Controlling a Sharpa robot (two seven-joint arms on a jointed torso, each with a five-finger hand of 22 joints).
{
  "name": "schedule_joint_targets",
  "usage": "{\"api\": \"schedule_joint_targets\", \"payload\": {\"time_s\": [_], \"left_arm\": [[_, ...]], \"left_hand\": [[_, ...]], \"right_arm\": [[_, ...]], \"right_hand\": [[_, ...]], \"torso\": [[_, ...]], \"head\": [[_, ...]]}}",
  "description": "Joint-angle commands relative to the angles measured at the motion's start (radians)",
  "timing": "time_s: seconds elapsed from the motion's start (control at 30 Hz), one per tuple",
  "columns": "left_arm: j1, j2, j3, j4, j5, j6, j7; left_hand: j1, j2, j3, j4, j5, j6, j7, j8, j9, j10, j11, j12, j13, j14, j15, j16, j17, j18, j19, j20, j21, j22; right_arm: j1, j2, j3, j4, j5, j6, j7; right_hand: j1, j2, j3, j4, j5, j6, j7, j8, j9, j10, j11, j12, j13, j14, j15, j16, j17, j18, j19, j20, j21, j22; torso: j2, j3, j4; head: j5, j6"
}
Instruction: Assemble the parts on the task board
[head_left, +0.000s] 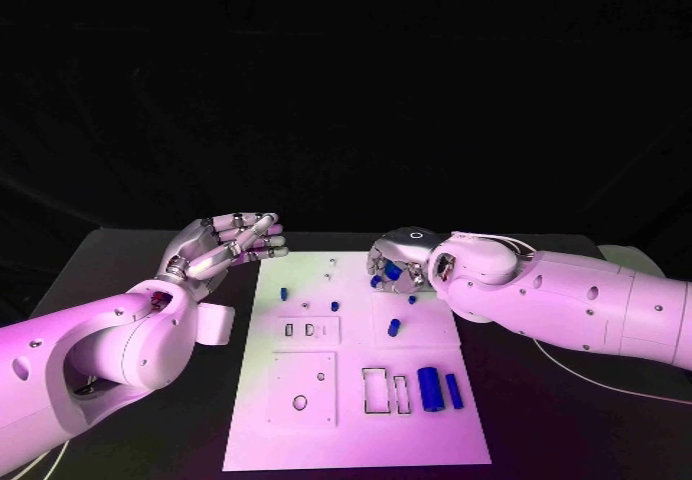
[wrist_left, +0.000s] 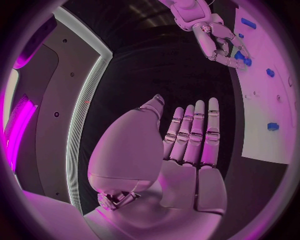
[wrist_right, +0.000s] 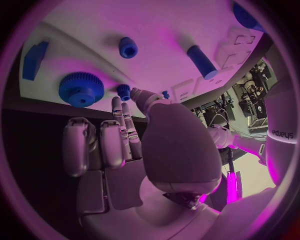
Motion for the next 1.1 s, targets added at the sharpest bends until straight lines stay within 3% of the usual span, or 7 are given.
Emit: {"api": "schedule_joint_targets", "payload": {"time_s": [0.03,0.7,0.87,1.1], "left_arm": [[0.002,0.0,0.001,0.003,-0.005,0.021,0.002],[0.004,-0.001,0.001,0.004,-0.005,0.026,-0.002],[0.004,-0.001,0.001,0.003,-0.005,0.028,-0.003],[0.004,-0.001,0.001,0.003,-0.005,0.027,-0.003]], "left_hand": [[0.002,-0.004,0.006,0.002,-0.004,0.003,0.027,0.0,0.0,0.003,0.002,-0.007,-0.001,0.006,0.003,0.003,0.002,0.015,0.008,0.001,0.004,-0.001],[0.001,-0.002,0.008,0.003,-0.004,0.003,0.028,-0.001,-0.001,0.002,0.003,-0.009,-0.001,0.005,0.003,0.002,0.002,0.015,0.009,0.001,0.003,-0.002],[0.001,-0.001,0.008,0.003,-0.004,0.003,0.028,-0.001,-0.001,0.002,0.003,-0.009,-0.001,0.005,0.003,0.002,0.002,0.015,0.009,0.001,0.003,-0.002],[0.002,0.0,0.009,0.003,-0.004,0.002,0.028,-0.002,-0.001,0.002,0.003,-0.01,-0.001,0.005,0.003,0.002,0.002,0.014,0.009,0.001,0.003,-0.002]], "right_arm": [[-0.002,0.003,-0.001,-0.003,-0.014,0.024,-0.003],[-0.008,0.016,-0.001,-0.024,-0.015,-0.001,-0.009],[-0.009,0.017,-0.001,-0.025,-0.016,-0.011,-0.016],[-0.009,0.011,-0.001,-0.009,-0.018,-0.069,-0.013]], "right_hand": [[0.011,0.003,0.012,-0.001,0.004,0.01,-0.001,0.005,0.003,0.01,-0.001,0.0,0.002,0.041,0.002,0.008,0.005,-0.019,0.009,-0.001,0.009,0.008],[0.012,0.025,0.051,-0.01,0.001,0.032,-0.013,0.021,0.02,0.04,-0.012,0.001,0.002,0.042,-0.006,0.023,0.015,-0.022,0.014,-0.007,0.028,0.035],[0.009,0.037,0.069,-0.017,-0.024,0.041,-0.02,0.032,0.031,0.056,-0.018,0.001,0.003,0.042,-0.012,0.028,0.016,-0.023,0.015,-0.011,0.034,0.045],[0.007,0.043,0.082,-0.025,-0.021,0.054,-0.027,0.045,0.042,0.073,-0.024,0.004,0.006,0.042,-0.016,0.033,0.018,-0.026,0.022,-0.015,0.045,0.061]], "torso": [[0.001,0.0004,0.0005],[0.005,-0.0009,0.0023],[0.006,-0.0005,0.0023],[0.006,-0.0007,0.0021]], "head": [[0.0,0.001],[0.002,-0.006],[0.0,-0.007],[-0.002,-0.004]]}}
